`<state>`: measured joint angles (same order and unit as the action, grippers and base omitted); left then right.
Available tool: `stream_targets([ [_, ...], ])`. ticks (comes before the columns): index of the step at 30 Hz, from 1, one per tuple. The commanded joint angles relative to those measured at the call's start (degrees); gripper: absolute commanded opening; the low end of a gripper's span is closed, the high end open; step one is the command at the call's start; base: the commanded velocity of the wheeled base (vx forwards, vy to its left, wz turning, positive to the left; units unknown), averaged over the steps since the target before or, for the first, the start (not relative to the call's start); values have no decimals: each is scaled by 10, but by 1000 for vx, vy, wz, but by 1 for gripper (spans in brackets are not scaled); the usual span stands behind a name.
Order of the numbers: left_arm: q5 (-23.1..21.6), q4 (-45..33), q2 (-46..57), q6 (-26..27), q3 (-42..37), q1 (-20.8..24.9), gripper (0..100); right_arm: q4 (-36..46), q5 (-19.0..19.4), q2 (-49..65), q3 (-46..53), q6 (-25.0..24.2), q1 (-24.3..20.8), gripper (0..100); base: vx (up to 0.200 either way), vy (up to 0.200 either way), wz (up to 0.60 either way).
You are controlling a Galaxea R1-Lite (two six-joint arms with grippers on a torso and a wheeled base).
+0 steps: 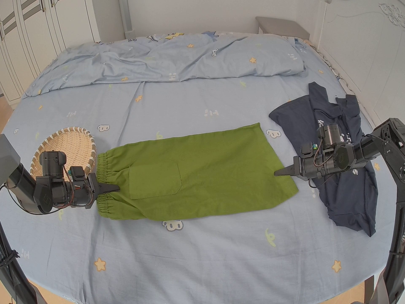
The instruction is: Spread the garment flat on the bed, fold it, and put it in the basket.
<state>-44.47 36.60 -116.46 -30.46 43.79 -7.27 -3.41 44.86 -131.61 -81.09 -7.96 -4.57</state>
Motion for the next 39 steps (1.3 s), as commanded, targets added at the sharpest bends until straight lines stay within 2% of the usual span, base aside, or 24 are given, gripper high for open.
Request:
stream_targets([
  [1,0,1,0,0,-1,1,0,-6,2,8,1,1,0,0,0,0,0],
  [5,0,-1,1,0,1,0,0,-7,3,11,1,1,4,0,0,0,0],
  [11,1,-43,12,-1,19,-2,0,1,6,45,7,1,11,0,0,0,0],
  [12,1,-94,21,-1,42,-2,0,14,7,72,17,0,15,0,0,0,0],
  [14,1,-155,32,0,71,-3,0,44,8,108,27,-3,16,0,0,0,0],
  [15,1,-155,32,0,71,-3,0,44,8,108,27,-3,16,0,0,0,0],
  [17,2,-227,40,5,105,-4,0,97,8,146,29,-2,20,0,0,0,0],
  [24,3,-304,45,30,129,-3,0,178,7,175,45,1,18,0,0,0,0],
  [27,3,-373,59,83,128,-2,0,214,8,211,90,3,17,0,0,0,0],
  [28,3,-377,59,87,128,-2,0,214,8,212,93,3,17,0,0,0,0],
  [32,4,-493,76,182,122,-12,0,201,6,248,176,13,14,0,0,0,0],
  [33,4,-493,76,182,122,-12,0,201,6,248,176,13,14,0,0,0,0],
  [34,4,-537,80,226,118,-16,0,190,6,254,212,15,13,0,0,0,0],
  [35,5,-556,84,243,114,-17,0,181,6,258,232,15,10,0,0,0,0],
  [39,5,-576,107,273,72,-34,0,122,5,271,318,15,-3,0,0,0,0],
])
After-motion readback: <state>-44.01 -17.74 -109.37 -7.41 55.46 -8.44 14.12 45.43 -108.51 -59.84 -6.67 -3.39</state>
